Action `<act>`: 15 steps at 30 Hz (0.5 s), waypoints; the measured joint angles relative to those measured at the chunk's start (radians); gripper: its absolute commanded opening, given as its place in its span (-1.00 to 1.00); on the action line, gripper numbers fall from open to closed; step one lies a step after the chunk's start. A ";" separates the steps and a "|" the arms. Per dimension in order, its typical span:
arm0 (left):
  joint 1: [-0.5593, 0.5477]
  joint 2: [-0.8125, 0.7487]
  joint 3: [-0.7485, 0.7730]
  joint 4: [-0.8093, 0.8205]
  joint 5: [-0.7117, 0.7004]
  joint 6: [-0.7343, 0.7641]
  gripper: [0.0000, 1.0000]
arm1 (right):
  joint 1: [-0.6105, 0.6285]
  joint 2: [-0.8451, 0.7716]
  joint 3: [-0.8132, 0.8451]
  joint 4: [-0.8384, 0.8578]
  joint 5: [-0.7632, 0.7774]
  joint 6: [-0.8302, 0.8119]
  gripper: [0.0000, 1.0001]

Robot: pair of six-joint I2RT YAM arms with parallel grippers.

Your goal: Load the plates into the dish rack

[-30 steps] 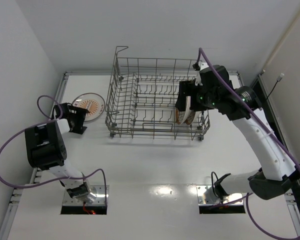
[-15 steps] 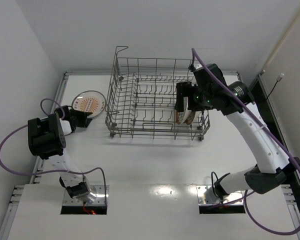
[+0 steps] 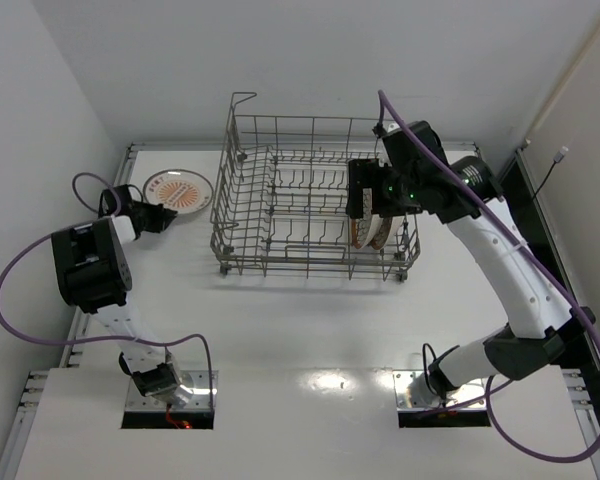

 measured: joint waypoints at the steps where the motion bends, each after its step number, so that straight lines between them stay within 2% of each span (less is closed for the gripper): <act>1: 0.000 0.000 0.031 -0.028 -0.011 -0.002 -1.00 | -0.002 0.001 0.001 0.000 -0.002 -0.002 0.69; 5: 0.001 -0.014 0.156 -0.114 -0.060 -0.026 -1.00 | -0.005 0.002 0.001 0.001 -0.018 -0.010 0.72; 9: 0.001 -0.080 0.225 -0.121 -0.068 -0.096 -1.00 | -0.014 0.010 0.001 0.023 -0.074 -0.020 0.77; 15: 0.000 -0.130 0.394 -0.160 -0.046 -0.154 -1.00 | -0.066 0.012 -0.016 0.208 -0.347 0.006 0.77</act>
